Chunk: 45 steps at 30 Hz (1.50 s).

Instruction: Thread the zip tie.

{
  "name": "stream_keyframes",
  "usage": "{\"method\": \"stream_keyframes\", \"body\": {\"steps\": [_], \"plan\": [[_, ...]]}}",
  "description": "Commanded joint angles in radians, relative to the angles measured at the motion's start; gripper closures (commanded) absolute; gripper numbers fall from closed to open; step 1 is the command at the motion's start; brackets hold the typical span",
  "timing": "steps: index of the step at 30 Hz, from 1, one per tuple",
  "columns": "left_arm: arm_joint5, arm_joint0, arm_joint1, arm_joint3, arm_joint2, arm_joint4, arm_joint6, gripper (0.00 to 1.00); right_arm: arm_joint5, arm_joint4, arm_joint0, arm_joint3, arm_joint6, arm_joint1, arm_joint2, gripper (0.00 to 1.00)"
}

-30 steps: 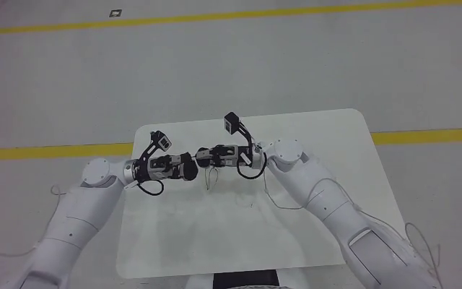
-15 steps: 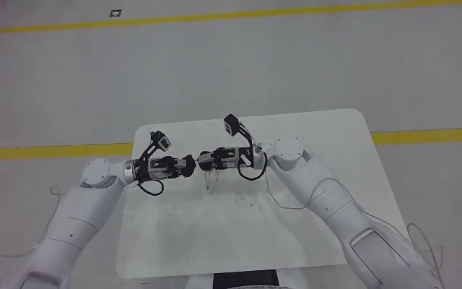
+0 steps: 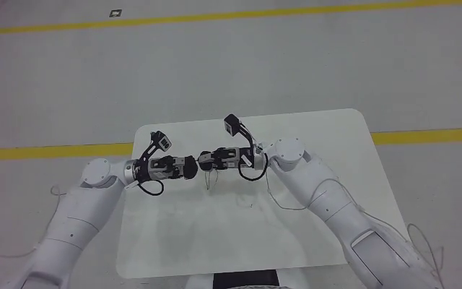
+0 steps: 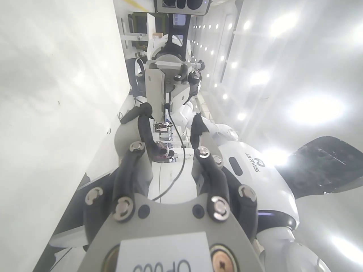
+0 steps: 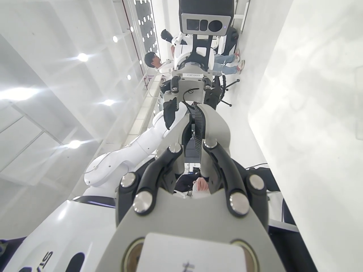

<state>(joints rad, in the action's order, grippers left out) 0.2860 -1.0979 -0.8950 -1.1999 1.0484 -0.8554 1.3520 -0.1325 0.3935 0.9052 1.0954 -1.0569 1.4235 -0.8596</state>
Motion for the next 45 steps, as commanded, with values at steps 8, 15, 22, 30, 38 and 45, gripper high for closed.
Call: {"method": "stream_keyframes", "body": {"steps": [8,15,22,30,38,45], "plan": [[0.0,-0.001,-0.002,0.004,0.006,0.004,0.0,0.8,0.0,-0.012,-0.002,0.003,-0.01,-0.001,0.004,1.0],[-0.001,-0.003,-0.003,0.002,0.009,0.007,0.002,0.85,0.0,-0.021,-0.001,0.008,-0.025,-0.003,0.009,1.0],[-0.004,-0.006,-0.005,0.0,0.01,0.012,0.004,0.91,-0.012,-0.004,0.0,0.005,-0.031,-0.002,0.009,1.0],[-0.008,-0.006,-0.007,-0.001,0.012,0.016,0.004,0.93,-0.01,0.004,-0.004,-0.001,-0.034,0.0,0.012,1.0],[-0.009,-0.007,-0.009,0.0,0.015,0.018,0.005,1.0,-0.006,0.0,-0.01,-0.005,-0.036,0.002,0.02,1.0],[-0.008,-0.008,-0.01,0.001,0.018,0.017,0.009,1.0,-0.006,0.006,-0.009,-0.007,-0.032,0.002,0.02,0.54]]}}
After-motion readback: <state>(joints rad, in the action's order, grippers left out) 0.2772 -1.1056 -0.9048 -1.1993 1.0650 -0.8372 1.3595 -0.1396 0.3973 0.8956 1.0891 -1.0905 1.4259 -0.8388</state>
